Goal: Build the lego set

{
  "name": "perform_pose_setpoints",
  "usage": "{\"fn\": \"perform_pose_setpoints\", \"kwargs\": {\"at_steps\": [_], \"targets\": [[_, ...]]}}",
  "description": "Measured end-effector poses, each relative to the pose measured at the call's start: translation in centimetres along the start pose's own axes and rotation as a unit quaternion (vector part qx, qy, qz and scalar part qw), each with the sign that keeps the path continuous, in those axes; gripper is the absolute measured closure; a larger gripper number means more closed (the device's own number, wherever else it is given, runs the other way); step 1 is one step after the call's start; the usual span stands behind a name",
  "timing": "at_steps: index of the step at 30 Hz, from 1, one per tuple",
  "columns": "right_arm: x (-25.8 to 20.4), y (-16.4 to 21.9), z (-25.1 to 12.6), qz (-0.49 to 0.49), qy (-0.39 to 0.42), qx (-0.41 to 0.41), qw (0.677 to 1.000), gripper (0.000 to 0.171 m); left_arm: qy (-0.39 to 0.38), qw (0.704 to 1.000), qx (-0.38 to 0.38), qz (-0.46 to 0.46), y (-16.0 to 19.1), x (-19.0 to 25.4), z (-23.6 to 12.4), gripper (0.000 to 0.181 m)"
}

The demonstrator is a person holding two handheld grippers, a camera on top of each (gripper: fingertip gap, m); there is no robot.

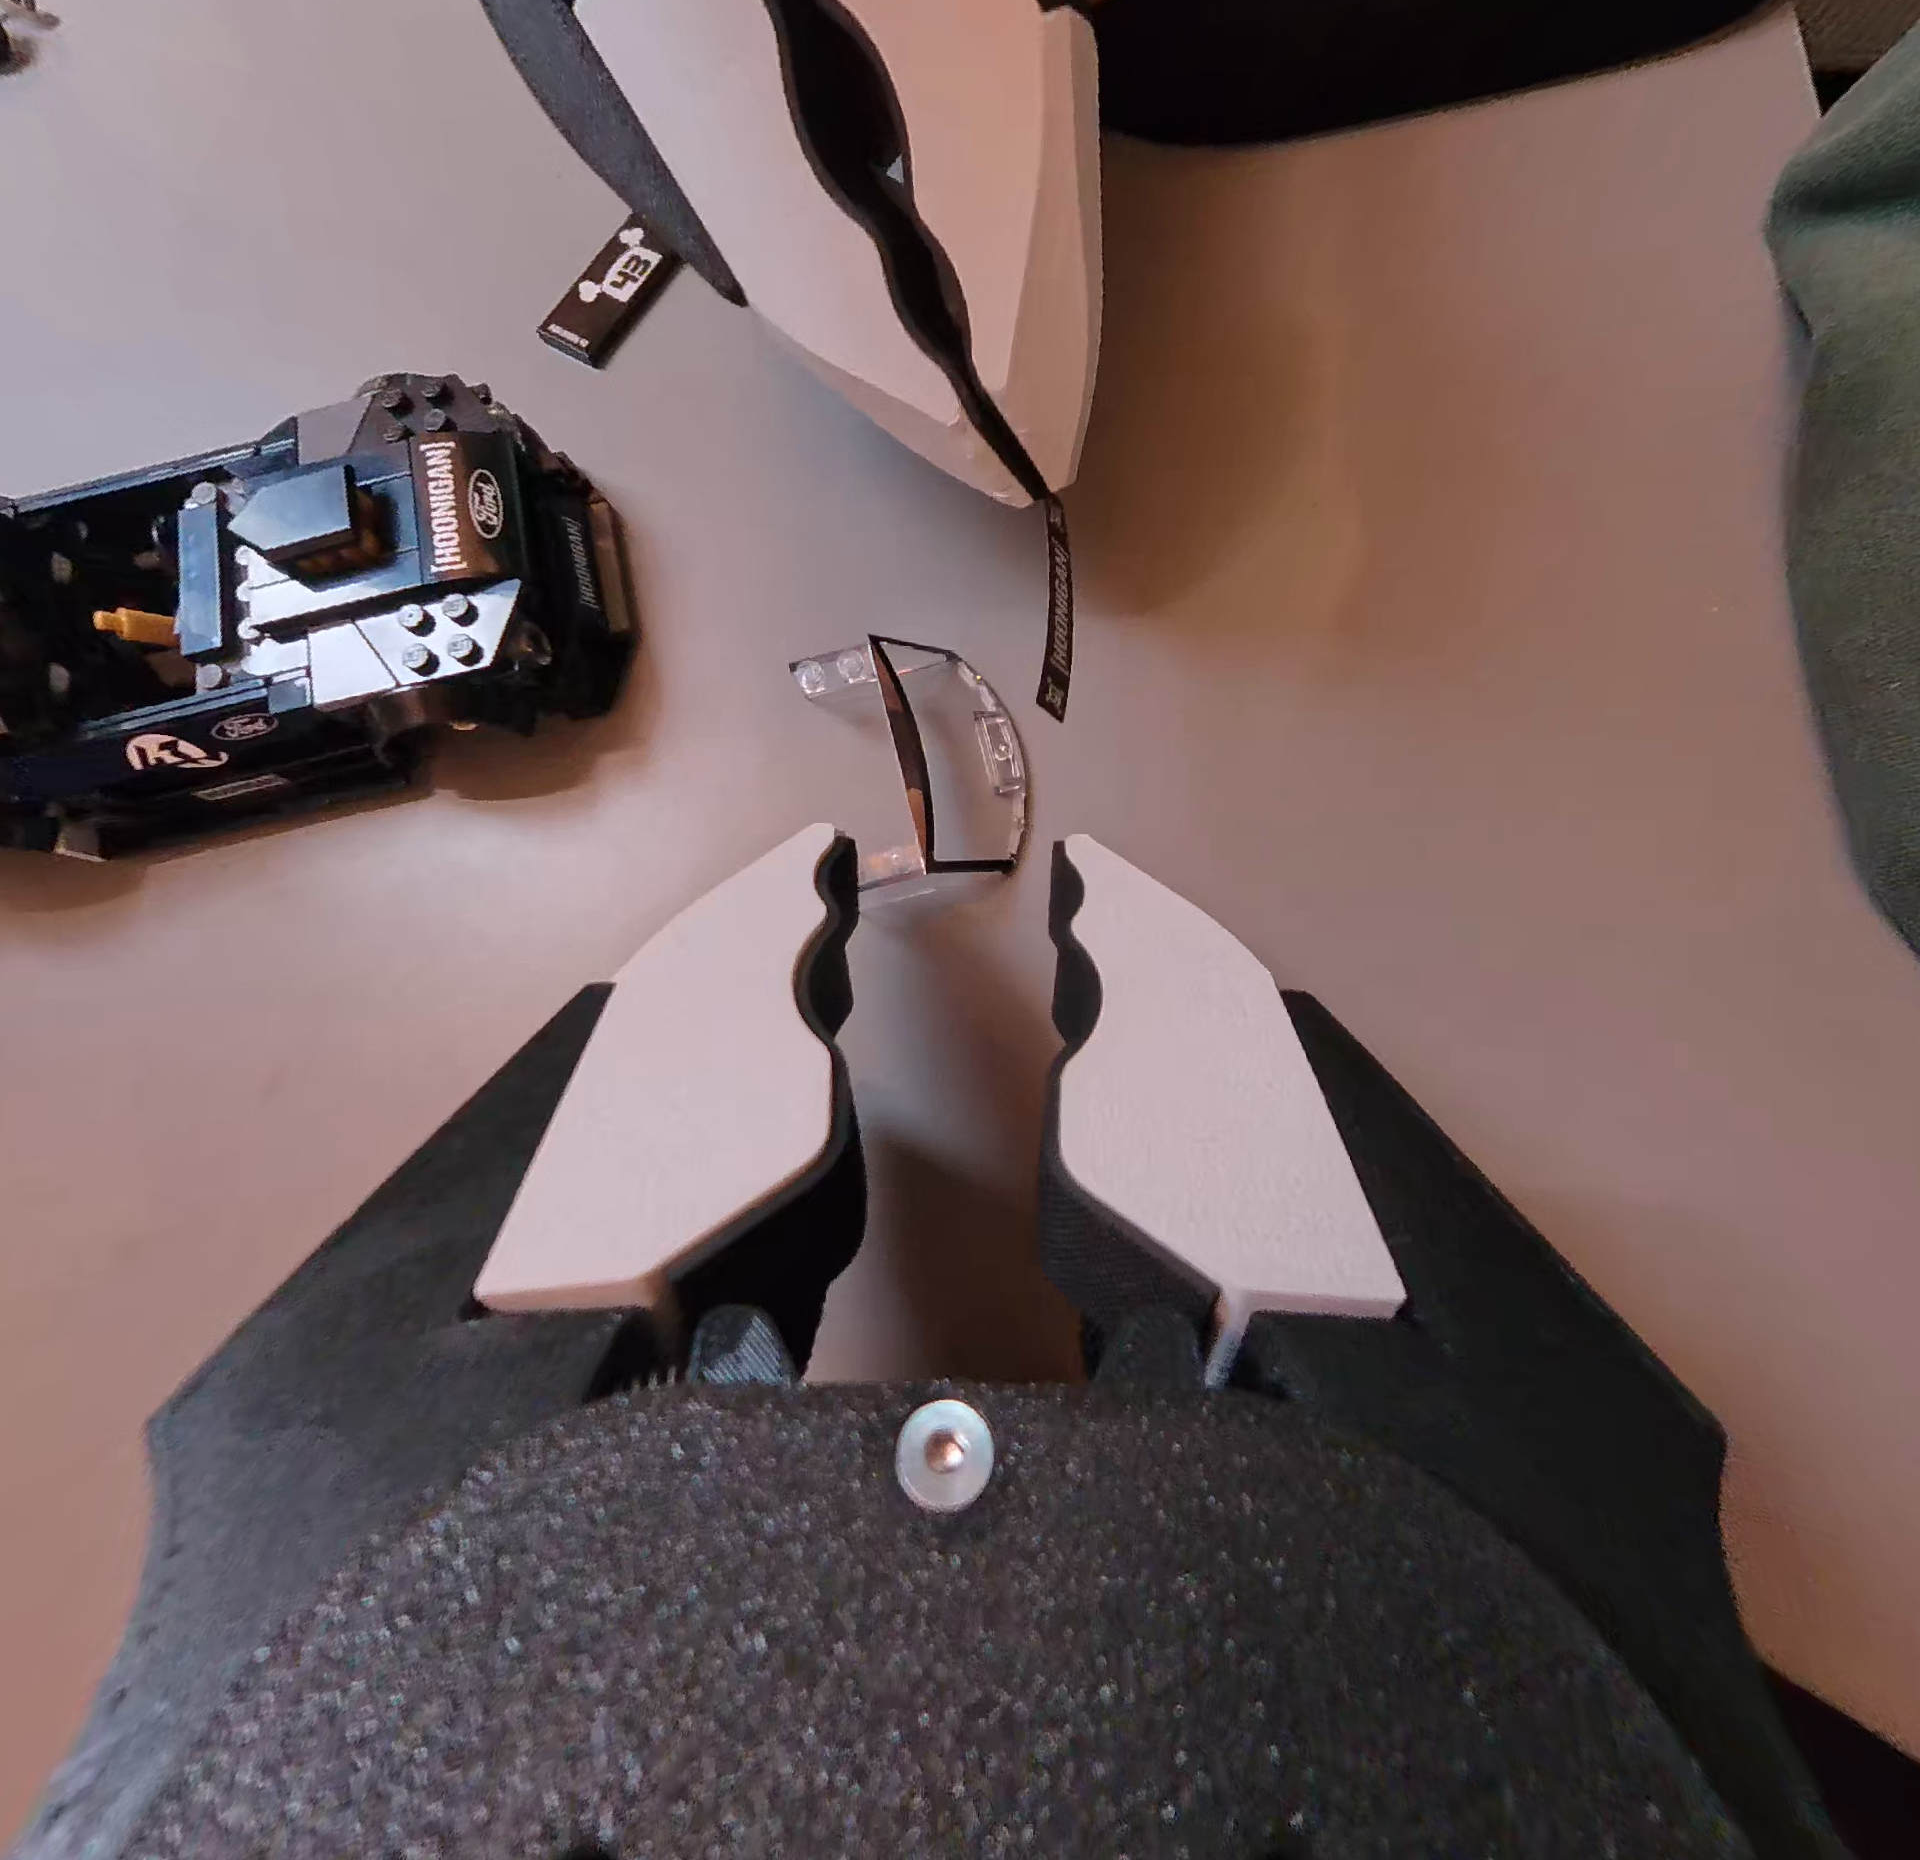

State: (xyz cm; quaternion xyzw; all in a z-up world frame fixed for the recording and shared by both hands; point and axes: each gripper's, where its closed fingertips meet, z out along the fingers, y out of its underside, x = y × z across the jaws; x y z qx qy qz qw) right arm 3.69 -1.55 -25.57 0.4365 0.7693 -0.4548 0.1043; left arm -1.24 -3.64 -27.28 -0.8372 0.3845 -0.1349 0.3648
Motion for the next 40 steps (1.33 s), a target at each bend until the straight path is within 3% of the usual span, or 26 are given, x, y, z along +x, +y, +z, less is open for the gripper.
{"fn": "perform_pose_setpoints", "kwargs": {"at_steps": [10, 21, 40], "targets": [[0.5, -0.8, 0.3, 0.019, 0.009, -0.001, 1.000, 0.171, 0.002, 1.000, 0.007, 0.000, -0.1, -0.1, 0.1, 0.146], [1.3, -1.5, 0.7, -0.005, 0.042, -0.059, 0.997, 0.171, -0.002, 1.000, 0.020, 0.004, -0.4, -0.3, -0.5, 0.149], [1.8, -1.6, 0.7, 0.015, 0.025, -0.126, 0.992, 0.171, 0.003, 1.000, 0.008, 0.019, 0.0, 0.2, 0.3, 0.153]]}}
